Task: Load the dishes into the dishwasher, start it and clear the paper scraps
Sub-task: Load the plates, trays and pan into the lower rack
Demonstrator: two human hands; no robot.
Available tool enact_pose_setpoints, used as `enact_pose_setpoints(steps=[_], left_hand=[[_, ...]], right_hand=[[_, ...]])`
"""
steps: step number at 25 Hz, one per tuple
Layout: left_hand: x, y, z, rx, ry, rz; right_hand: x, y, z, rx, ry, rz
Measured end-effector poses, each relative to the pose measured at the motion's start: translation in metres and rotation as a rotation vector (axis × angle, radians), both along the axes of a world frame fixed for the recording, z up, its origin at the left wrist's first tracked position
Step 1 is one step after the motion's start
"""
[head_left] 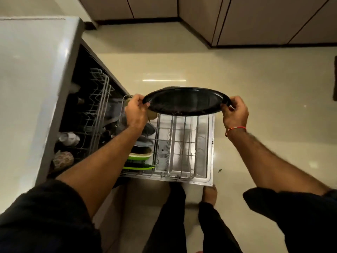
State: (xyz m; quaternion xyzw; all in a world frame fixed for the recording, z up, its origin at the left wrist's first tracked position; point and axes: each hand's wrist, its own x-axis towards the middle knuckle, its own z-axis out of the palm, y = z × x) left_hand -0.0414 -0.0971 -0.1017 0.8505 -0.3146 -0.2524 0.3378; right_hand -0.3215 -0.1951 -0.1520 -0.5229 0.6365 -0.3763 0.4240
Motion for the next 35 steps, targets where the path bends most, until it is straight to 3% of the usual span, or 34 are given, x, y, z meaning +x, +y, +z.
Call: enact_pose_setpoints(steps=[7, 12, 22, 27, 32, 35], left_hand=[[0.030, -0.040, -0.159, 0.123, 0.039, 0.039], [0.042, -0.062, -0.223, 0.161, -0.054, -0.018], [0.050, -0.109, -0.247, 0.225, -0.071, -0.003], [0.050, -0.109, -0.259, 0.318, -0.070, -0.004], [0.050, -0.104, -0.260, 0.414, -0.092, -0.093], [0.053, -0.097, -0.258, 0.375, -0.090, -0.156]], right_hand=[[0.027, -0.036, -0.136, 0.048, 0.100, 0.056], [0.042, -0.055, -0.195, 0.047, 0.157, 0.060], [0.057, -0.077, -0.220, 0.040, 0.227, 0.025], [0.061, -0.064, -0.239, 0.157, 0.279, 0.121], [0.067, -0.063, -0.241, 0.178, 0.309, 0.150], [0.072, -0.062, -0.237, 0.184, 0.305, 0.191]])
